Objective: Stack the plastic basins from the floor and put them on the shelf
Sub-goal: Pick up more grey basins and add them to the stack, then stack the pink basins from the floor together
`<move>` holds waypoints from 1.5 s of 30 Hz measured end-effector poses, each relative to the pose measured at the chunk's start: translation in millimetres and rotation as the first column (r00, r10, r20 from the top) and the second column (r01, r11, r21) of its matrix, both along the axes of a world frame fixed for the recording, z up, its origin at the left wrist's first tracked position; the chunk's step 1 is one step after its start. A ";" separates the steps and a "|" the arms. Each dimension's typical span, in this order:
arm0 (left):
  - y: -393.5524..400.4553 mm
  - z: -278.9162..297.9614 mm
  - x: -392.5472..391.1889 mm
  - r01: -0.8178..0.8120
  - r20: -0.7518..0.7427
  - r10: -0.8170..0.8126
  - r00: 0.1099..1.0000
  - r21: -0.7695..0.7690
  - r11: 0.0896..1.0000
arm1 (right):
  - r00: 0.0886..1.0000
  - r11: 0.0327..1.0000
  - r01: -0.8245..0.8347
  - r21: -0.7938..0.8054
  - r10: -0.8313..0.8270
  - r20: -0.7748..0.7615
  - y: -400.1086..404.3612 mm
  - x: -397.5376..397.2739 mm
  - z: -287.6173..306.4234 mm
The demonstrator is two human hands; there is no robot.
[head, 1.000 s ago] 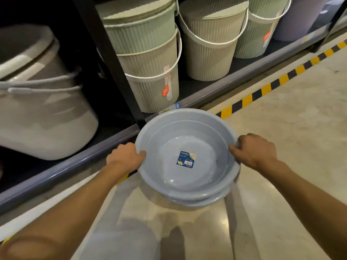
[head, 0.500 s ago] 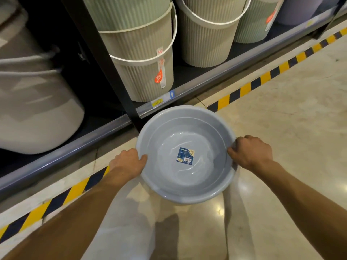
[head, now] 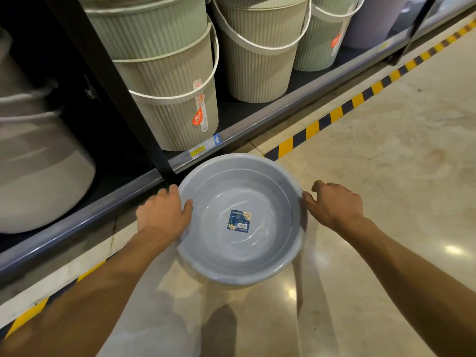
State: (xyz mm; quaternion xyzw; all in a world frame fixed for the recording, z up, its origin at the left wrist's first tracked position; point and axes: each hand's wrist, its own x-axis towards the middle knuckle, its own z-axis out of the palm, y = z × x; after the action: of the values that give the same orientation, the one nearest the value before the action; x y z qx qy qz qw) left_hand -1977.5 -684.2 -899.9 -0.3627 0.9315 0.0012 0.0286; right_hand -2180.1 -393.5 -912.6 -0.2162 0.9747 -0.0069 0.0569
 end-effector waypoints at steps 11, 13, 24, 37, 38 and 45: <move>115.8 80.1 -111.7 0.477 -0.029 -0.479 0.877 0.150 0.866 | 0.963 0.965 0.261 -0.029 -0.258 0.076 99.7 -10.7 84.5; 150.8 129.6 -132.2 0.568 -0.006 -0.572 0.820 0.129 0.813 | 0.943 0.946 0.323 -0.037 -0.318 0.092 134.4 -7.4 130.9; 378.6 508.6 -186.1 0.877 0.005 -0.895 0.447 0.197 0.439 | 0.672 0.651 0.740 -0.168 -0.723 0.160 347.2 66.9 521.2; 676.4 719.0 -65.8 0.934 0.050 -0.966 -0.252 0.274 -0.229 | -0.103 -0.173 0.964 -0.201 -0.943 0.317 557.8 371.2 745.2; 705.0 723.7 -50.0 0.920 0.054 -0.949 -0.310 0.267 -0.285 | -0.165 -0.229 0.956 -0.185 -0.937 0.309 572.2 399.4 752.0; 885.9 743.9 79.3 0.793 -0.012 -0.829 -0.559 0.285 -0.539 | -0.509 -0.565 0.818 -0.108 -0.799 0.321 648.2 572.9 768.3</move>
State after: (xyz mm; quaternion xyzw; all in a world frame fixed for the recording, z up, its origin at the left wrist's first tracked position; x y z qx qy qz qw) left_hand -1898.2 201.7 -156.0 0.6479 0.7455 -0.0016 0.1565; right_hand -1607.2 254.7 -144.3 0.7360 0.6387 -0.2242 0.0119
